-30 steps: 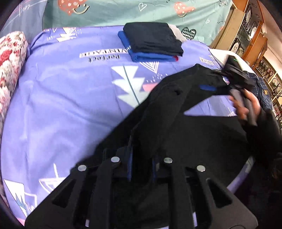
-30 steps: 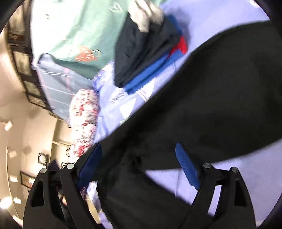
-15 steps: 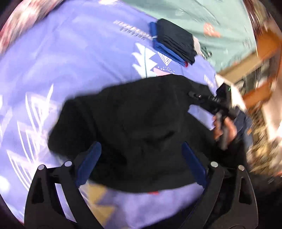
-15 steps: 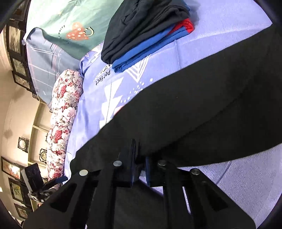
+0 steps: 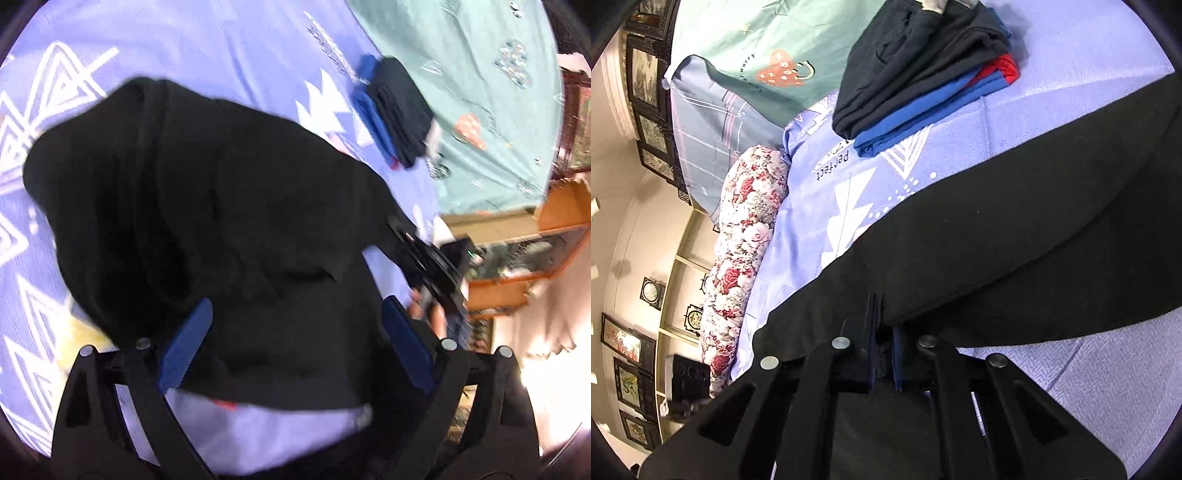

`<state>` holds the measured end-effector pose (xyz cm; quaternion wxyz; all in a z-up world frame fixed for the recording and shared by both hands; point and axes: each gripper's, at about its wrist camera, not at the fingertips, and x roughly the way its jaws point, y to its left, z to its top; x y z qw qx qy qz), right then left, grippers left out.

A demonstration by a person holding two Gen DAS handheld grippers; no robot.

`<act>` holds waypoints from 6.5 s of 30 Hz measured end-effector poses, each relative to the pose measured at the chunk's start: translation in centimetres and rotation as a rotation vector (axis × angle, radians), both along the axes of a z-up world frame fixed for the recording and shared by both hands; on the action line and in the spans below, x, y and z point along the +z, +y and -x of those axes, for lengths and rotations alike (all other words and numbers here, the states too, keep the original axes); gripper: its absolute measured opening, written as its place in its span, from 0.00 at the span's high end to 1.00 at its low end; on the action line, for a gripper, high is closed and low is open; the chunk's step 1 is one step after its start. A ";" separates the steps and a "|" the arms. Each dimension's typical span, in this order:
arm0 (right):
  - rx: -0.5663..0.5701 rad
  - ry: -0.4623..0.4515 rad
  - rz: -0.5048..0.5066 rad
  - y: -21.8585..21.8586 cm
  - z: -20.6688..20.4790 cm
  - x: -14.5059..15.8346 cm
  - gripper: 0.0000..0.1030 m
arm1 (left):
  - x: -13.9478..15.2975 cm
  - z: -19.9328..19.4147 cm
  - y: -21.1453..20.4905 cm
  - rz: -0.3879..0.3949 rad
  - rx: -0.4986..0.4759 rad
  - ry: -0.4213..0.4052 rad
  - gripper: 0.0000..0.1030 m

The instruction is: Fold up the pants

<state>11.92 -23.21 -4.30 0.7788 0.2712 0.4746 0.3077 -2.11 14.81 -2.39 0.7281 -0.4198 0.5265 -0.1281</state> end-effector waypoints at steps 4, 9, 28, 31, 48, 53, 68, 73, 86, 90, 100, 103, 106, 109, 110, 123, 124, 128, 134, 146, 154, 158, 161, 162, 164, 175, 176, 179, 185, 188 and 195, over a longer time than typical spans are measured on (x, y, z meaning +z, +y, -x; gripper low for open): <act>0.009 -0.013 -0.004 0.0 0.2 0.3 0.92 | -2.0 -1.4 -0.3 -0.010 0.053 0.070 0.09; 0.019 -0.023 -0.002 0.0 0.3 0.4 0.95 | -1.1 -2.7 0.1 -0.044 0.135 0.023 0.23; 0.316 -0.199 0.055 1.9 15.6 8.3 0.97 | 2.5 -2.9 7.0 -0.206 -0.114 -0.119 0.81; 0.366 -0.085 0.132 3.9 17.8 3.3 0.97 | 0.5 -2.3 6.6 -0.241 -0.127 -0.102 0.81; 0.417 -0.041 0.130 5.6 19.1 0.9 0.97 | 0.9 -0.3 7.3 -0.388 -0.118 -0.143 0.80; 0.445 -0.105 0.077 5.9 20.0 2.8 0.97 | 2.0 0.4 7.3 -0.428 -0.116 -0.185 0.80; 0.369 -0.087 0.125 1.9 20.6 3.3 0.38 | 3.5 3.7 6.2 -0.460 -0.141 -0.196 0.30; -0.052 -0.168 0.183 -10.9 19.9 7.6 0.26 | 8.8 5.9 3.1 -0.431 -0.176 -0.397 0.28; -0.676 0.140 0.339 -28.2 11.3 0.9 0.31 | 1.8 1.2 -5.1 -0.294 -0.319 -0.289 0.25; -0.646 0.135 0.335 -27.7 9.2 -0.6 0.70 | 1.2 1.1 -5.6 -0.300 -0.332 -0.279 0.25; -0.691 -0.197 0.251 -29.3 20.1 10.3 0.89 | 0.7 0.3 -6.2 -0.278 -0.367 -0.290 0.18; -0.754 -0.211 0.325 -30.2 26.0 12.4 0.89 | 0.4 0.1 -6.6 -0.279 -0.393 -0.297 0.17; -0.797 -0.084 0.373 -31.7 29.3 9.5 0.89 | 0.2 -0.2 -6.6 -0.272 -0.405 -0.298 0.16; -0.818 0.029 0.354 -32.9 30.6 5.5 0.89 | 0.1 -0.5 -6.6 -0.274 -0.413 -0.291 0.16; -0.825 0.037 0.350 -32.9 30.9 5.0 0.89 | 0.2 -0.4 -6.7 -0.280 -0.419 -0.289 0.16; -0.813 0.045 0.396 -32.8 29.8 5.3 0.89 | 4.0 3.6 -4.1 -0.348 -0.379 -0.345 0.16; -0.813 0.058 0.391 -33.0 29.7 4.8 0.89 | 4.2 4.0 -3.9 -0.365 -0.371 -0.342 0.16; -0.817 0.081 0.378 -33.3 29.7 3.8 0.89 | 3.3 4.4 -3.4 -0.400 -0.369 -0.300 0.16; -0.797 0.062 0.427 -33.0 30.2 5.2 0.89 | 0.1 4.3 -3.5 -0.560 -0.414 -0.155 0.18; -0.969 -0.203 0.722 -28.9 31.4 13.3 0.54 | 6.6 3.6 -6.0 -0.557 -0.432 -0.364 0.11; -0.099 -0.186 0.255 -9.7 12.5 11.8 0.50 | 0.2 -0.9 -7.6 -0.514 -0.444 -0.227 0.11; 0.125 -0.087 0.336 -0.2 4.5 7.1 0.50 | -0.2 0.1 -7.3 -0.511 -0.422 -0.255 0.11; 0.235 -0.029 0.381 4.9 0.9 4.1 0.50 | -0.2 0.4 -6.8 -0.481 -0.404 -0.263 0.11; 0.258 -0.021 0.407 5.9 0.4 3.5 0.50 | -0.1 0.4 -6.6 -0.471 -0.403 -0.266 0.11; 0.306 0.008 0.455 8.0 -0.1 1.8 0.61 | -0.2 0.6 -6.5 -0.461 -0.405 -0.271 0.11; 0.285 -0.026 0.465 7.4 -0.4 2.6 1.00 | -0.1 0.5 -6.9 -0.461 -0.421 -0.285 0.11; 0.281 -0.034 0.474 7.8 -0.5 2.6 1.00 | -0.1 0.7 -6.8 -0.460 -0.418 -0.285 0.11; 0.282 -0.039 0.471 7.9 -0.6 2.6 1.00 | -0.1 1.2 -6.6 -0.464 -0.414 -0.286 0.11; 0.383 0.014 0.491 10.1 -1.4 2.1 0.71 | 0.0 1.2 -7.1 -0.478 -0.413 -0.284 0.11; 0.436 0.042 0.579 11.9 -1.3 1.0 0.81 | 0.0 1.1 -7.2 -0.482 -0.412 -0.280 0.11; 0.213 -0.067 0.639 8.6 -3.0 2.5 1.00 | 0.3 0.9 -7.0 -0.487 -0.412 -0.271 0.11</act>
